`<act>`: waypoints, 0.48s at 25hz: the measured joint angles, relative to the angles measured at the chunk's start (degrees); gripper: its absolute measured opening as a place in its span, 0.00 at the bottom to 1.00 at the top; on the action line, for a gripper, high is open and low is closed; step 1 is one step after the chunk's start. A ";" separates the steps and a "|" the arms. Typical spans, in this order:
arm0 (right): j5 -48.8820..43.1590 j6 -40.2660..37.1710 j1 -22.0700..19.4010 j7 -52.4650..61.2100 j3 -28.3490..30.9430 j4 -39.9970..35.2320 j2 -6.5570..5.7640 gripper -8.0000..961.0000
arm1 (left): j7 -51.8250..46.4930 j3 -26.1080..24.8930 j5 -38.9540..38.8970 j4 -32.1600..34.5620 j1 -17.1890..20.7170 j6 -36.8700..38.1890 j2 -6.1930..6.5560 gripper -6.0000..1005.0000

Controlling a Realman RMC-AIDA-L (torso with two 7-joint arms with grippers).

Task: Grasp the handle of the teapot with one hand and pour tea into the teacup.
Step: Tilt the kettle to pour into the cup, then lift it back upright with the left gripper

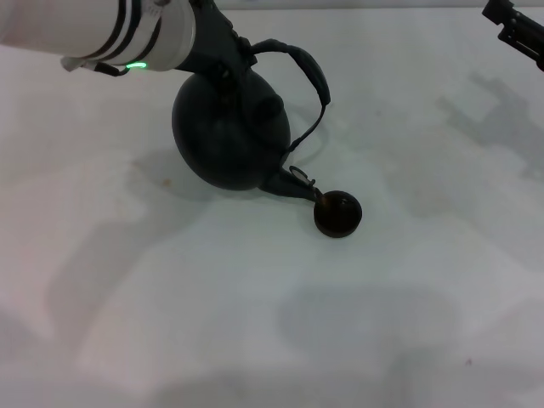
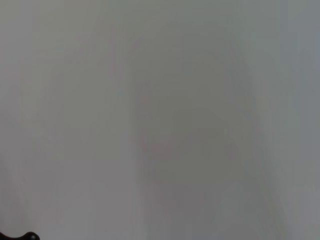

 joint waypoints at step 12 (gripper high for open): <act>-0.49 -0.49 0.01 0.01 -0.11 -0.01 -0.08 0.88 | -0.76 -4.87 -6.89 0.51 4.21 -3.48 0.13 0.12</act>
